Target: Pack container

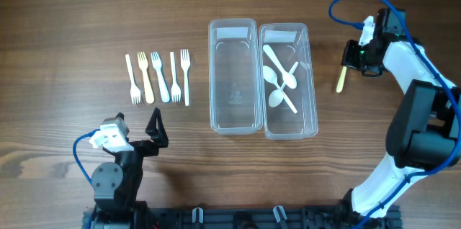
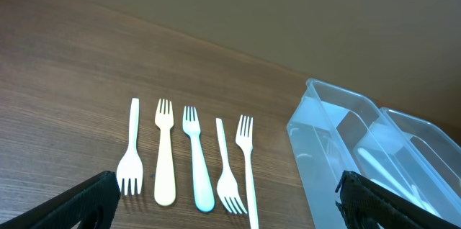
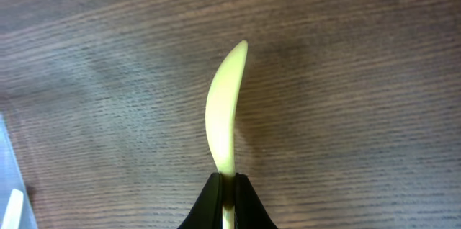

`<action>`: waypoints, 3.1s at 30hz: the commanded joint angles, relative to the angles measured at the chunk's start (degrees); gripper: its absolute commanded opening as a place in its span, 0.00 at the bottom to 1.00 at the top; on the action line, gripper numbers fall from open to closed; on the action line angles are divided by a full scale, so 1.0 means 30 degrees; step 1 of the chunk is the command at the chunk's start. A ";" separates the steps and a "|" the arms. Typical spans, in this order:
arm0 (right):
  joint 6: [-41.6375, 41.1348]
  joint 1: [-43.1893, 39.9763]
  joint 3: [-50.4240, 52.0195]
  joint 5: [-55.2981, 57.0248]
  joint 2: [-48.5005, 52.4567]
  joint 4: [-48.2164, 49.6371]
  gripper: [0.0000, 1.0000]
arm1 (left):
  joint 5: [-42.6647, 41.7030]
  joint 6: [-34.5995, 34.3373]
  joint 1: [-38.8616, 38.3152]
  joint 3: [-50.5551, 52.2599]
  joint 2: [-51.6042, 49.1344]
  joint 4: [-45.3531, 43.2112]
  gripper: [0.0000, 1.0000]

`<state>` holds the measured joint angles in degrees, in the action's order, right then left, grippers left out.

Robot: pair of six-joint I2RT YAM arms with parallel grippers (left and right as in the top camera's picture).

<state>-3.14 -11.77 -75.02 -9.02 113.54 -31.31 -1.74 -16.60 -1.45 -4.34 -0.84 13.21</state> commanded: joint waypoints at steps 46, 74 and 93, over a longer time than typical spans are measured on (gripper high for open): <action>-0.4029 0.0117 0.5187 0.0852 -0.0634 0.1151 0.36 | 0.0102 0.0459 -0.0102 0.0124 0.0153 -0.0080 1.00; -0.3315 0.0117 0.3526 -0.0903 -0.2346 0.0408 0.04 | 0.0109 0.0459 -0.0102 0.0124 0.0153 -0.0080 1.00; -0.2951 0.0117 0.3461 -0.0284 -0.3774 -0.0838 0.46 | 0.0109 0.0459 -0.0102 0.0124 0.0153 -0.0080 1.00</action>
<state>-12.91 -11.77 -63.90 -10.92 103.46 -32.21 -1.74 -16.60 -1.45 -4.34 -0.84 13.21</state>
